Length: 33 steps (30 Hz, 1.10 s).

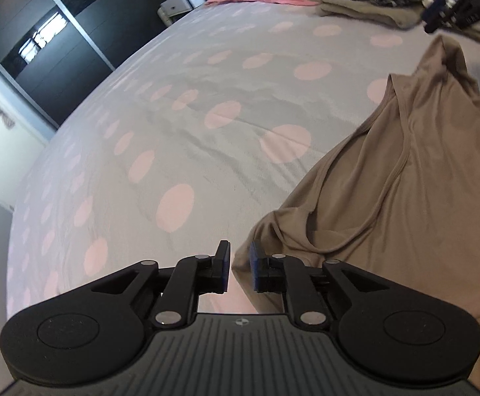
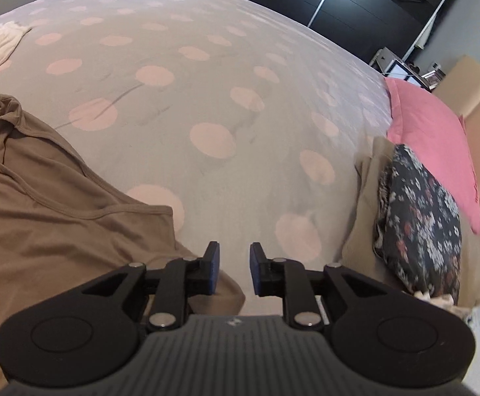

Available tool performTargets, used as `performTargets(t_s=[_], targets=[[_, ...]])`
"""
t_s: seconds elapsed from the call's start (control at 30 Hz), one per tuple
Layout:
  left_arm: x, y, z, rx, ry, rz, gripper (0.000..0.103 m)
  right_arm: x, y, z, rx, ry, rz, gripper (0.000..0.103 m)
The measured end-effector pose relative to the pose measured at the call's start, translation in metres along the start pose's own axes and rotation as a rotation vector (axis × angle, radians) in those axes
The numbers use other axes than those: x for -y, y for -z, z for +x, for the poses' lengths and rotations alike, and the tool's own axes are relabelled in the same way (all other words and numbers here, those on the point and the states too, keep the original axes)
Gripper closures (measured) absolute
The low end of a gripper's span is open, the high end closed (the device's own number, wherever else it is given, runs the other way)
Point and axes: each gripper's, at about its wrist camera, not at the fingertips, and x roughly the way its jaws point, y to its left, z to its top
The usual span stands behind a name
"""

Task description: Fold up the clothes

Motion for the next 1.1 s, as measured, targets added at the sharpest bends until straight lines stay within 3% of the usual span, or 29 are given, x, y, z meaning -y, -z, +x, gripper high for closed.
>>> performTargets(t_s=[0.07,0.13,0.2,0.4,0.7,0.87,0.97,1.07,1.1], targets=[[0.01,-0.004,0.013,-0.003,-0.017,0.11,0.091,-0.003,-0.004,0.008,0.004,-0.006,-0.021,0.08],[0.016,-0.004,0.025,-0.013,-0.027,0.194,0.089,-0.005,-0.007,0.014,0.01,-0.026,-0.045,0.073],[0.016,-0.004,0.038,-0.035,-0.014,0.193,0.082,-0.004,-0.009,0.017,0.022,-0.047,-0.065,0.07],[0.003,-0.005,0.067,-0.129,0.096,0.07,0.081,0.002,-0.015,0.035,0.024,-0.119,-0.102,0.07],[0.005,0.002,0.073,-0.139,0.136,0.075,0.081,-0.012,0.011,0.07,-0.104,-0.23,-0.193,0.07],[0.0,0.002,0.071,-0.14,0.148,0.037,0.081,-0.008,0.014,0.068,-0.102,-0.29,-0.163,0.07],[-0.001,0.002,0.071,-0.142,0.148,0.027,0.081,-0.011,0.014,0.066,-0.095,-0.283,-0.178,0.071],[0.001,0.002,0.072,-0.145,0.143,0.027,0.082,-0.018,0.018,0.07,-0.109,-0.275,-0.22,0.078],[0.0,0.002,0.072,-0.144,0.15,0.019,0.088,-0.02,0.017,0.069,-0.109,-0.272,-0.228,0.089]])
